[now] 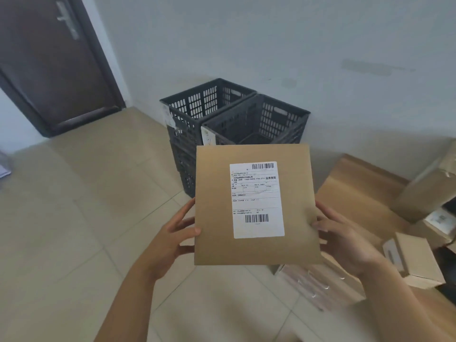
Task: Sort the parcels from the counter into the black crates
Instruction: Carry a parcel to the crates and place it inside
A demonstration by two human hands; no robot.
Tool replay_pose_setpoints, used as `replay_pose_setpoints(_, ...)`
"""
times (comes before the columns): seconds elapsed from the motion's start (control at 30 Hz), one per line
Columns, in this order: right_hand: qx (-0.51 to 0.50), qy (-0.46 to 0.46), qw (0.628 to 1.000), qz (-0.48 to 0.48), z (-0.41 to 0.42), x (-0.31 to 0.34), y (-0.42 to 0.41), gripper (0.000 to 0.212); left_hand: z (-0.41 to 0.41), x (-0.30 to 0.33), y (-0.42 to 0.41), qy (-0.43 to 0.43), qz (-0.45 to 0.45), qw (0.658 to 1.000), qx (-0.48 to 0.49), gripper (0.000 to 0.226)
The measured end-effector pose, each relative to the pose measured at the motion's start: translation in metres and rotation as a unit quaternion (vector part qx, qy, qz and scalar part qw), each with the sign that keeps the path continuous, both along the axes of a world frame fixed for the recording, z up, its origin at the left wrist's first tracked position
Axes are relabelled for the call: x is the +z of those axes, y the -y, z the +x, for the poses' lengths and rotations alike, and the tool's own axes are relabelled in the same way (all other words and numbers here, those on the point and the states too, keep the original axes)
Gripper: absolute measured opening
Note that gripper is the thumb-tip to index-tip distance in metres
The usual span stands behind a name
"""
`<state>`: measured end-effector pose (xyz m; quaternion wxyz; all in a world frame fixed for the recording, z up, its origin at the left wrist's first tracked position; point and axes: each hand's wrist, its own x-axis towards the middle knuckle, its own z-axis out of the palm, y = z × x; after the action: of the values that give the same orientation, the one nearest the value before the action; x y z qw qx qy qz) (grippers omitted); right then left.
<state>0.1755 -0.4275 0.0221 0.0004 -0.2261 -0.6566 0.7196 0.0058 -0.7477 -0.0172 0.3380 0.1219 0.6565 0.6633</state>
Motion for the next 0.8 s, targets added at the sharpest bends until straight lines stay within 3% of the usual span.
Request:
replay_pose_setpoints(0.4, 0.098, -0.001, 0.995, 0.001, -0.055, 0.004, 0.082, 0.065, -0.001, -0.006, 0.102, 0.001, 0.003, 0.997, 0.078, 0.065)
replay_pose_setpoints(0.8, 0.152, 0.047, 0.987, -0.027, -0.161, -0.026, 0.082, 0.071, -0.049, -0.025, 0.118, 0.035, -0.016, 0.989, 0.143, 0.065)
